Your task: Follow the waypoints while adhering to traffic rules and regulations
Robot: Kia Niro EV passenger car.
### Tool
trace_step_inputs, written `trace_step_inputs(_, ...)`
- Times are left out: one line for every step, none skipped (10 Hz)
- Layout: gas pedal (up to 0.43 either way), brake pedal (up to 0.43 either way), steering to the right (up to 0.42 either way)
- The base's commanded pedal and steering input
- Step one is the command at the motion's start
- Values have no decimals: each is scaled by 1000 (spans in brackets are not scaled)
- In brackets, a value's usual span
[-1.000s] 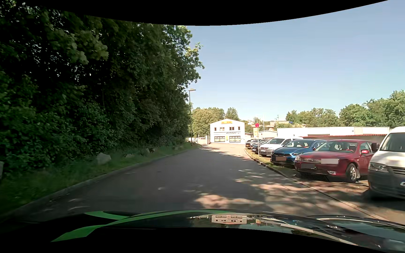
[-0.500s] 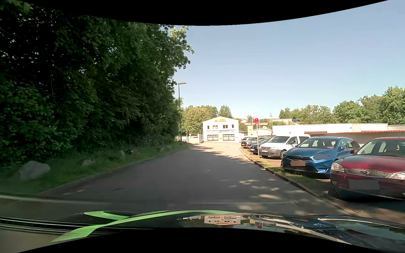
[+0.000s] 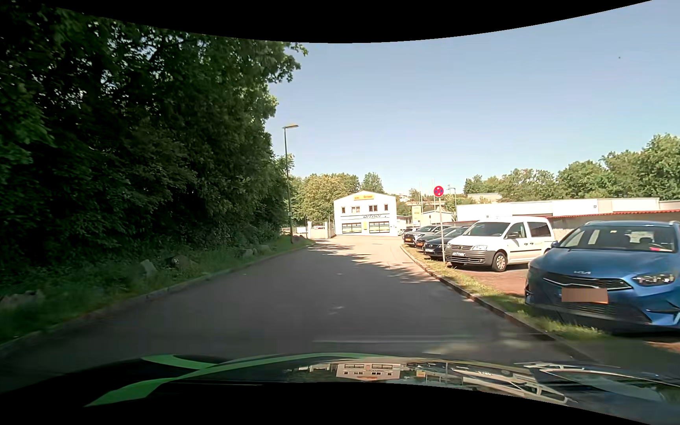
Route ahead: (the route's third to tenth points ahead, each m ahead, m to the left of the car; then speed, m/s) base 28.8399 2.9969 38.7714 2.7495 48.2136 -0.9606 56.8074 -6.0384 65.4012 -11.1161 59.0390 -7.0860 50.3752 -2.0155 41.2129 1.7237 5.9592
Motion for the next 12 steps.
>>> trace_step_inputs(59,0,-4)
trace_step_inputs(59,0,-4)
trace_step_inputs(87,0,-4)
trace_step_inputs(98,0,-3)
trace_step_inputs(110,0,0)
trace_step_inputs(130,0,2)
trace_step_inputs(150,0,4)
trace_step_inputs(150,0,11)
trace_step_inputs(150,0,15)
trace_step_inputs(150,0,15)
trace_step_inputs(150,0,16)
trace_step_inputs(150,0,16)
